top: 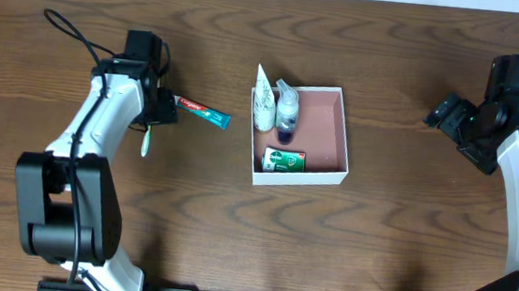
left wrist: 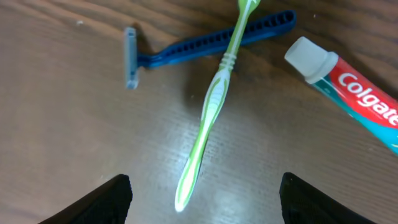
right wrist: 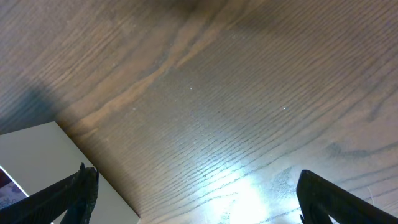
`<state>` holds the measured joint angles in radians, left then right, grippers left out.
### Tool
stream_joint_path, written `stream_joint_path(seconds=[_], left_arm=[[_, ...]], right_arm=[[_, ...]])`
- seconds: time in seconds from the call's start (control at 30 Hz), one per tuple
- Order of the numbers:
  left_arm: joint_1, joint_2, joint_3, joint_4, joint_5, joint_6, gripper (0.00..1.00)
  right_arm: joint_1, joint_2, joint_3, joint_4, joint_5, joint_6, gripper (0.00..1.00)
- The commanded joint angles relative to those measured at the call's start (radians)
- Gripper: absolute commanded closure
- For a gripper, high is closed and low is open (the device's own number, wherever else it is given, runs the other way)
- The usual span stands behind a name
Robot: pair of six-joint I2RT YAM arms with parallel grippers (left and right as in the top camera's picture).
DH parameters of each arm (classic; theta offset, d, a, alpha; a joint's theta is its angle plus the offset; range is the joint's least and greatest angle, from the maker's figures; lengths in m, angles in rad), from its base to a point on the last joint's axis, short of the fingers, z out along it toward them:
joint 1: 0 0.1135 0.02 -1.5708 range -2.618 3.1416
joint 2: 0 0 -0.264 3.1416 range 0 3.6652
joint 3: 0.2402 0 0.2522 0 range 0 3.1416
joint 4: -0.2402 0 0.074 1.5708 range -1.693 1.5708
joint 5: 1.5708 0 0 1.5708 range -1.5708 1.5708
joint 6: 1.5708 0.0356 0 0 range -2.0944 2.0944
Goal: Pack container
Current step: 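Lift the toothbrush with the left gripper and raise it upright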
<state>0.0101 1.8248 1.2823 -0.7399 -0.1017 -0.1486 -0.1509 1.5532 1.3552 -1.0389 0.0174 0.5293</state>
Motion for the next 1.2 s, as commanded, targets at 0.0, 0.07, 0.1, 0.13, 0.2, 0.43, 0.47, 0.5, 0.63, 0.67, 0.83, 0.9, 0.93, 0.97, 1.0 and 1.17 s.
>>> stream_joint_path(seconds=[0.0,0.07,0.1,0.13,0.2,0.43,0.47,0.5,0.63,0.67,0.83,0.9,0.93,0.97,1.0,1.17], left_arm=[[0.017,0.025,-0.011,0.026,0.074,0.115,0.23],[0.018,0.04,-0.011,0.047,0.075,0.151,0.23],[0.018,0.046,-0.011,0.056,0.076,0.166,0.23],[0.018,0.053,-0.011,0.065,0.076,0.176,0.23],[0.018,0.064,-0.011,0.083,0.076,0.187,0.23],[0.023,0.084,-0.011,0.121,0.072,0.193,0.23],[0.026,0.087,-0.011,0.125,0.072,0.193,0.23],[0.028,0.089,-0.011,0.128,0.072,0.193,0.23],[0.039,0.11,-0.011,0.14,0.072,0.193,0.23],[0.04,0.117,-0.011,0.141,0.072,0.193,0.23],[0.04,0.151,-0.011,0.153,0.072,0.193,0.23],[0.04,0.16,-0.011,0.157,0.072,0.193,0.23],[0.04,0.164,-0.011,0.159,0.072,0.193,0.24],[0.04,0.167,-0.011,0.163,0.072,0.193,0.24],[0.04,0.169,-0.011,0.166,0.072,0.193,0.25],[0.04,0.183,-0.011,0.182,0.073,0.193,0.3]], right_arm=[[-0.008,0.004,0.003,-0.002,0.001,-0.014,0.01],[-0.008,0.004,0.003,-0.002,0.001,-0.014,0.01],[-0.008,0.004,0.003,-0.002,0.001,-0.014,0.01],[-0.008,0.004,0.003,-0.002,0.001,-0.014,0.01],[-0.008,0.004,0.003,-0.002,0.001,-0.014,0.01],[-0.008,0.004,0.003,-0.002,0.001,-0.014,0.01],[-0.008,0.004,0.003,-0.002,0.001,-0.014,0.01],[-0.008,0.004,0.003,-0.002,0.001,-0.014,0.01],[-0.008,0.004,0.003,-0.002,0.001,-0.014,0.01],[-0.008,0.004,0.003,-0.002,0.001,-0.014,0.01],[-0.008,0.004,0.003,-0.002,0.001,-0.014,0.01],[-0.008,0.004,0.003,-0.002,0.001,-0.014,0.01],[-0.008,0.004,0.003,-0.002,0.001,-0.014,0.01],[-0.008,0.004,0.003,-0.002,0.001,-0.014,0.01],[-0.008,0.004,0.003,-0.002,0.001,-0.014,0.01],[-0.008,0.004,0.003,-0.002,0.001,-0.014,0.01]])
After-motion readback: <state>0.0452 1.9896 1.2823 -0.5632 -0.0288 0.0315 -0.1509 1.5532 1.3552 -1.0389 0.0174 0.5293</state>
